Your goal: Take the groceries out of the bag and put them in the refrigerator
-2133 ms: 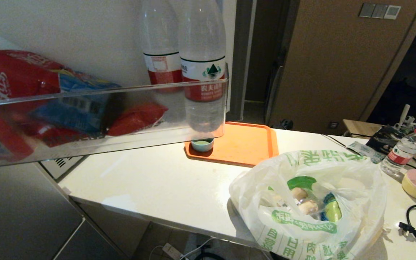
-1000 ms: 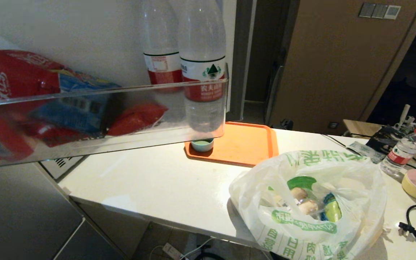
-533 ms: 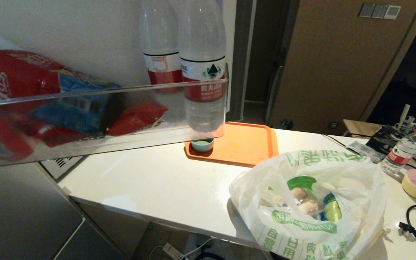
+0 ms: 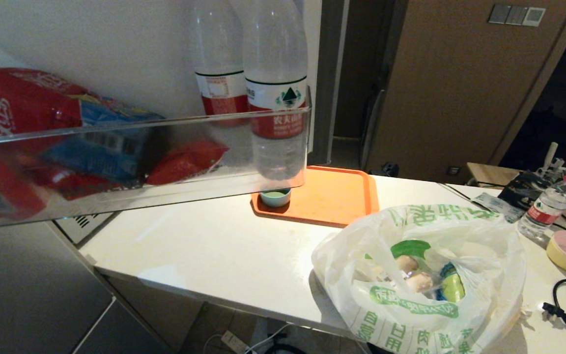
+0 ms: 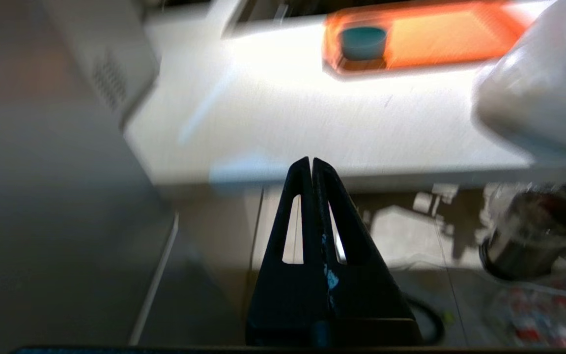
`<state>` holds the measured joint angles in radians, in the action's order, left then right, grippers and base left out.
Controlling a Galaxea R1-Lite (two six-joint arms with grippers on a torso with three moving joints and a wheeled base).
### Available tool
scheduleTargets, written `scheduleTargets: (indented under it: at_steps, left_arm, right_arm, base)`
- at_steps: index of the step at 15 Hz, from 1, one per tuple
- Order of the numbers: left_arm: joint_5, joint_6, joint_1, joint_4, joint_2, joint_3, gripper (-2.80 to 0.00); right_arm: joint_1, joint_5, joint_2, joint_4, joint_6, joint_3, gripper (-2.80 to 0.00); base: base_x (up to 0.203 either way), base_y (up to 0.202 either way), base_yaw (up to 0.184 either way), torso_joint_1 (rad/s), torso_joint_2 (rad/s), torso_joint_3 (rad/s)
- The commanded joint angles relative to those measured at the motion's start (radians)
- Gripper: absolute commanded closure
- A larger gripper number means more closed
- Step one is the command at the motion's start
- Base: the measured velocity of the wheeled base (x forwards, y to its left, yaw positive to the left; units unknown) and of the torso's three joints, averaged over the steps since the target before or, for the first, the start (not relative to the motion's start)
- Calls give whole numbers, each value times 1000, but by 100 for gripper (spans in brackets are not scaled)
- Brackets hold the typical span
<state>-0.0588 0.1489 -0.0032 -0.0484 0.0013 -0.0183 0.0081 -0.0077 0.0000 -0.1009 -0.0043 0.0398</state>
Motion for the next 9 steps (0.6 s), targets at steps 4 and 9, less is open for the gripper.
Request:
scheduleTargets:
  at_steps: [4,9]
  left_arm:
    - [-71,49,0,-7,0,-59,0]
    - [8,49,0,50,2,15,0]
  right_arm:
    - [1,0,0,0,-3,0,0]
    - [0,-12,45,-13,-76,103,0]
  base:
    - [0,0,0,0,0,0]
    - [0,0,0,0,0,0]
